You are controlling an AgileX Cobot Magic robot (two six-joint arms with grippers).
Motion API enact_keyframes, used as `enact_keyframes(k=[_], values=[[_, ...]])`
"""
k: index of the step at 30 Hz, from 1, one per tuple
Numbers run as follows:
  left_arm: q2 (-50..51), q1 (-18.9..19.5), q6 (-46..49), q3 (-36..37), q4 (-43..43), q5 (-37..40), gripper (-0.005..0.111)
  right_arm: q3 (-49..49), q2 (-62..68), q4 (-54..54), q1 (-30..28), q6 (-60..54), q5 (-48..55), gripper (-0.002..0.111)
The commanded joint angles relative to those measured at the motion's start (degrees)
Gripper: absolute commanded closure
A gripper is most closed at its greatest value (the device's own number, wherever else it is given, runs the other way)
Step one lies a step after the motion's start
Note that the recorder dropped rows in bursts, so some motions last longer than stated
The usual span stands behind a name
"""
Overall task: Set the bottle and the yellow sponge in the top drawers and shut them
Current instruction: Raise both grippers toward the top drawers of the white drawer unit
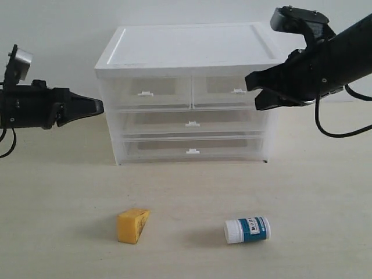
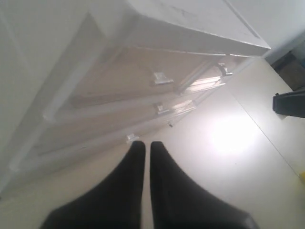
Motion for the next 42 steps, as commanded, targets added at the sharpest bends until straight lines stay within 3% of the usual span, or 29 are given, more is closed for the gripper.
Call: enact_keyframes(k=[1,8,11,14,16,23,27,42], values=[[0.7,-0.4,-2.5,-1.1,2.8,-1.9,0.103,-0.7,2.9,19.2,-6.9,-11.2,7.8,0.108],[6.2,-1.5,-2.4,-4.1,0.0,-5.0,0.103,-0.7,9.5,36.4,-9.0,-22.0,15.4,0.103],[8.6,-1.6,2.8,-5.4,-5.9,-6.8,0.103,-0.7,11.2,45.2,-9.0,-27.7,16.1,0.089],[10.0,-1.6,5.1,-5.7,-11.1,-6.9,0.103,-0.7,11.3,46.6,-9.0,-28.3,12.7,0.072],[10.7,-1.7,5.2,-5.8,-14.1,-7.3,0.103,-0.7,11.3,46.6,-9.0,-28.3,10.9,0.069],[13.8,-4.7,3.7,-10.2,-13.5,-6.9,0.103,-0.7,11.3,46.9,-9.0,-26.3,7.4,0.069],[14.0,-4.8,3.3,-10.9,-12.8,-3.2,0.103,-0.7,11.4,47.9,-9.0,-25.9,7.4,0.069],[13.9,-4.7,3.5,-11.1,-12.6,-3.2,0.103,-0.7,18.4,60.1,-9.0,-31.5,13.0,0.069]])
